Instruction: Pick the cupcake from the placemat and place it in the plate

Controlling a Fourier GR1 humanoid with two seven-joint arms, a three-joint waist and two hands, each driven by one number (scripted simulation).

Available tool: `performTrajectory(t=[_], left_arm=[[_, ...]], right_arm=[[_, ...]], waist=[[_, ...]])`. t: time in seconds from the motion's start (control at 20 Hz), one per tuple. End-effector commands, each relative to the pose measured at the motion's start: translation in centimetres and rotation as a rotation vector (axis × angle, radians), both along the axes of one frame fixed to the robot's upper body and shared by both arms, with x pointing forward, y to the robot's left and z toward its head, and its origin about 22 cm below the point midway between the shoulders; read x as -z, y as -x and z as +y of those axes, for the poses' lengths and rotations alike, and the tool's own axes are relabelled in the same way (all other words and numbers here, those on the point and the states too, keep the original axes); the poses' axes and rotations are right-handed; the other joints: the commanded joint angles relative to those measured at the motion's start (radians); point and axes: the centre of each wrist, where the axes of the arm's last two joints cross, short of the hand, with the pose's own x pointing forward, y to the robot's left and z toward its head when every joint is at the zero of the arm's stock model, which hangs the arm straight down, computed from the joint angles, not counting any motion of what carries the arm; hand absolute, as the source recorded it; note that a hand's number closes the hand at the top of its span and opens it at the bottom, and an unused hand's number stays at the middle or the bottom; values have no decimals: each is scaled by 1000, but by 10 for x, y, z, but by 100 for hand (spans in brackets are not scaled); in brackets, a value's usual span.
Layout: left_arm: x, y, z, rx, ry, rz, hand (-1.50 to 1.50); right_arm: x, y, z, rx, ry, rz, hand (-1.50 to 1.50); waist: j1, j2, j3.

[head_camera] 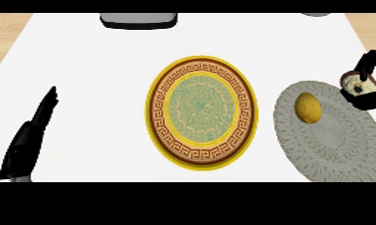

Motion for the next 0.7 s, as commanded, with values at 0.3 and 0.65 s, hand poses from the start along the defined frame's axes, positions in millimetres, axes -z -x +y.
performTrajectory(t=[0.3, 0.65], left_arm=[[3, 7, 5, -42, -12, -12, 0], [5, -5, -4, 0, 5, 2, 0]], right_arm=[[-80, 21, 55, -370, -194, -205, 150], [-95, 52, 123, -481, -236, -172, 150]], waist=[[-23, -9, -2], [-15, -3, -2]])
